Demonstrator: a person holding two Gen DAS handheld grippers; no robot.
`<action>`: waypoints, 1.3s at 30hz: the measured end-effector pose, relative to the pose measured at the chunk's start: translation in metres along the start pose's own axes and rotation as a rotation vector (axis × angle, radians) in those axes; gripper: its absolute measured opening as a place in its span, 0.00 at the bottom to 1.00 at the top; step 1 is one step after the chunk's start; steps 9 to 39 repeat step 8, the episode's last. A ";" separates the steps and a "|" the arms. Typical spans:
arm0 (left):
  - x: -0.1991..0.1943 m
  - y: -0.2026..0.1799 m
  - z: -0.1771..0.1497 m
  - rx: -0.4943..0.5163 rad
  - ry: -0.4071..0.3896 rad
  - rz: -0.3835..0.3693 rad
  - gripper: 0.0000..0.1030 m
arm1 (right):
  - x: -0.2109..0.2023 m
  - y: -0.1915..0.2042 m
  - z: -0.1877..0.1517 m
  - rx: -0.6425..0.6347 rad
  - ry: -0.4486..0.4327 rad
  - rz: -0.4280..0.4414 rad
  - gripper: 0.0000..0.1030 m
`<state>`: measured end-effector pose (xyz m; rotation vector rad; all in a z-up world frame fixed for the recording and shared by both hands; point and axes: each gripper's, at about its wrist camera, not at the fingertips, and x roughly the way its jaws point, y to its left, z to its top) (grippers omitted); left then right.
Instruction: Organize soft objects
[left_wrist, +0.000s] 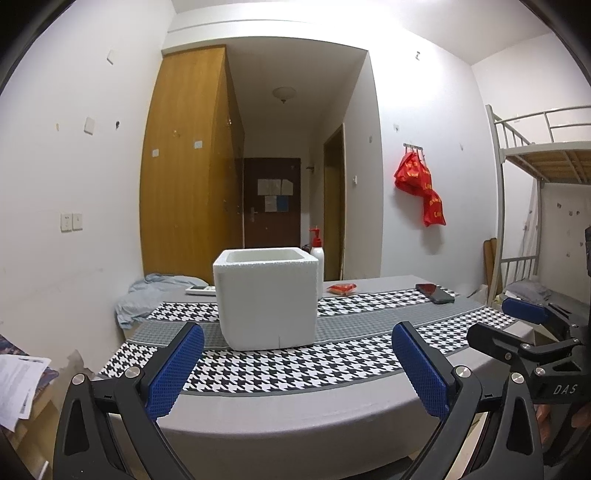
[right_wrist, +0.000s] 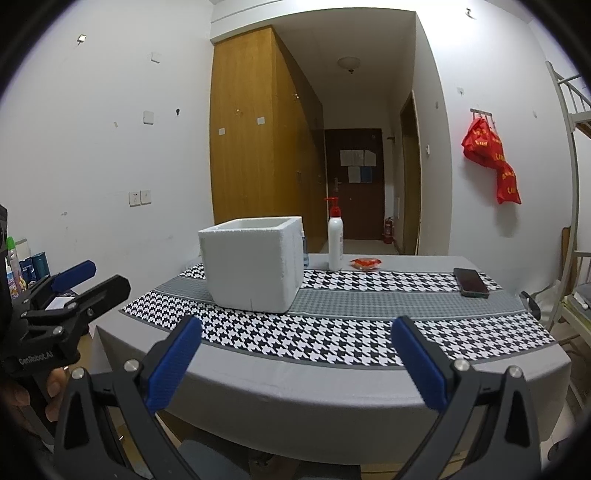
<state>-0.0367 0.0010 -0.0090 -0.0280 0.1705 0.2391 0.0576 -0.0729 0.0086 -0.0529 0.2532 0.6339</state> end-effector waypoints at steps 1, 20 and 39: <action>0.000 0.000 0.000 0.000 0.002 -0.002 0.99 | 0.000 0.000 0.000 0.000 0.000 0.001 1.00; 0.000 0.000 0.000 0.002 0.003 -0.013 0.99 | 0.002 0.000 0.000 -0.001 0.011 0.001 1.00; 0.000 0.000 0.000 0.002 0.003 -0.013 0.99 | 0.002 0.000 0.000 -0.001 0.011 0.001 1.00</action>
